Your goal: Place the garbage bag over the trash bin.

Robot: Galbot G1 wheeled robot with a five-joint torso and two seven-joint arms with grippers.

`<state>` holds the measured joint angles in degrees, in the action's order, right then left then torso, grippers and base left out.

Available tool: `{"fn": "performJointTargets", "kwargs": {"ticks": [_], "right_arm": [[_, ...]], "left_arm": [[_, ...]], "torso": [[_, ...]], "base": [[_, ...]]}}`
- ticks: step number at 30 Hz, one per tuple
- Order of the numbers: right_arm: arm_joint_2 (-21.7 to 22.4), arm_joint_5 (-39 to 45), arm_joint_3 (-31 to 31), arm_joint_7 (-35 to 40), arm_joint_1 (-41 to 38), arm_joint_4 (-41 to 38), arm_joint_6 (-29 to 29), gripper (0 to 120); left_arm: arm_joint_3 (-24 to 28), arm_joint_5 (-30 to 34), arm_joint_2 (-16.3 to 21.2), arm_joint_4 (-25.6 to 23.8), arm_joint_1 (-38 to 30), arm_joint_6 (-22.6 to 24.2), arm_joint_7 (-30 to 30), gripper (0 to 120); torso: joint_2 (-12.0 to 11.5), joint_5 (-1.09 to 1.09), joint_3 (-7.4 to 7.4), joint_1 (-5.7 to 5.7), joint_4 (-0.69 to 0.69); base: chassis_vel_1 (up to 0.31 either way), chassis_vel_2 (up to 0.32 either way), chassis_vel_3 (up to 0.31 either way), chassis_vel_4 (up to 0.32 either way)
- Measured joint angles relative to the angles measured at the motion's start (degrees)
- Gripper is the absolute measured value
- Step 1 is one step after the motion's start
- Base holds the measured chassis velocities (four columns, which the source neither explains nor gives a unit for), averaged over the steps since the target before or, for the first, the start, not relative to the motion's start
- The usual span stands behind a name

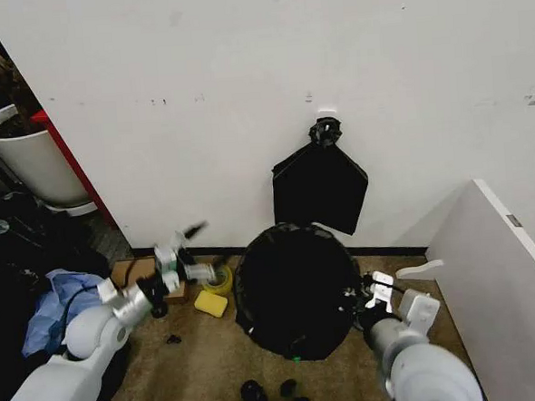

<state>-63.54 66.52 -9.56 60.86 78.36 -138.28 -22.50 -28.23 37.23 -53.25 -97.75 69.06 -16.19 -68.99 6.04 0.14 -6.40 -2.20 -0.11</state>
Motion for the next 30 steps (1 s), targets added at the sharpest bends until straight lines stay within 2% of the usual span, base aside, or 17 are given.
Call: {"fn": "performJointTargets", "kwargs": {"ticks": [1,2,4,7,9,14,20,25,26,27,28,30], "right_arm": [[-0.3,0.0,0.0,0.3,0.2,0.1,0.8,0],[-0.6,-0.1,0.0,0.5,0.3,0.1,1.5,0],[-1.3,0.3,0.1,1.4,0.2,0.2,2.3,0],[-2.1,0.9,0.2,2.3,-0.2,0.2,2.9,0],[-3.4,1.8,0.4,3.3,-0.5,-0.1,3.6,0],[-4.2,1.9,0.7,3.6,-0.9,-0.2,4.3,0],[-4.0,1.6,0.5,3.4,-1.0,-0.5,4.4,0],[-3.7,-1.1,0.7,2.4,-0.8,-0.1,4.2,0],[-3.4,-3.8,1.1,1.3,-0.5,0.9,4.0,0],[-2.8,-7.9,2.0,0.1,-0.1,2.7,3.5,0],[-2.8,-7.9,2.0,0.1,-0.1,2.7,3.5,0],[-2.1,-11.5,3.0,-0.2,0.2,4.7,1.8,0]], "left_arm": [[-0.5,-1.3,-0.5,0.4,0.5,0.0,-4.5,100],[-0.7,-2.2,-0.9,0.4,1.2,-0.1,-6.6,100],[-0.3,-3.1,-1.5,0.2,2.4,-0.8,-7.3,100],[0.6,-3.8,-2.1,-0.5,3.5,-1.8,-5.4,100],[3.5,-5.2,-3.3,-1.7,5.5,-3.9,1.0,100],[7.6,-9.5,-5.2,-3.2,7.7,-5.3,9.2,100],[8.1,-13.2,-6.9,-5.6,9.5,-5.8,11.9,100],[7.1,-14.6,-7.7,-5.1,10.1,-6.8,10.2,100],[6.0,-15.3,-8.1,-4.1,9.7,-7.1,7.8,100],[3.2,-16.3,-8.8,-1.9,8.6,-8.0,2.8,100],[3.2,-16.3,-8.8,-1.9,8.6,-8.0,2.8,100],[-0.7,-18.8,-8.9,1.6,7.0,-9.4,-1.8,100]], "torso": [[0.0,0.01,0.00,0.00,-0.01],[0.0,0.02,0.00,0.00,0.00],[0.0,0.00,0.00,0.00,0.00],[0.0,0.02,0.00,0.00,0.00],[0.0,0.00,0.00,0.00,0.00],[0.0,0.01,0.00,0.00,-0.01],[0.0,0.02,0.00,0.00,0.00],[0.0,0.01,0.01,0.00,0.00],[0.0,0.00,0.00,0.01,0.00],[0.0,-0.01,0.00,0.00,0.00],[0.0,-0.01,0.00,0.00,0.00],[0.0,0.02,0.00,0.00,-0.02]], "base": [[0.000,0.000,0.000,0.000],[0.000,0.000,0.000,0.000],[0.000,0.000,0.000,0.000],[0.000,0.000,0.000,0.000],[0.000,0.000,0.000,0.000],[0.000,0.000,0.000,0.000],[0.000,0.000,0.000,0.000],[0.000,0.000,0.000,0.000],[0.000,0.000,0.000,0.000],[0.000,0.000,0.000,0.000],[0.000,0.000,0.000,0.000],[0.000,0.000,0.000,0.000]]}}
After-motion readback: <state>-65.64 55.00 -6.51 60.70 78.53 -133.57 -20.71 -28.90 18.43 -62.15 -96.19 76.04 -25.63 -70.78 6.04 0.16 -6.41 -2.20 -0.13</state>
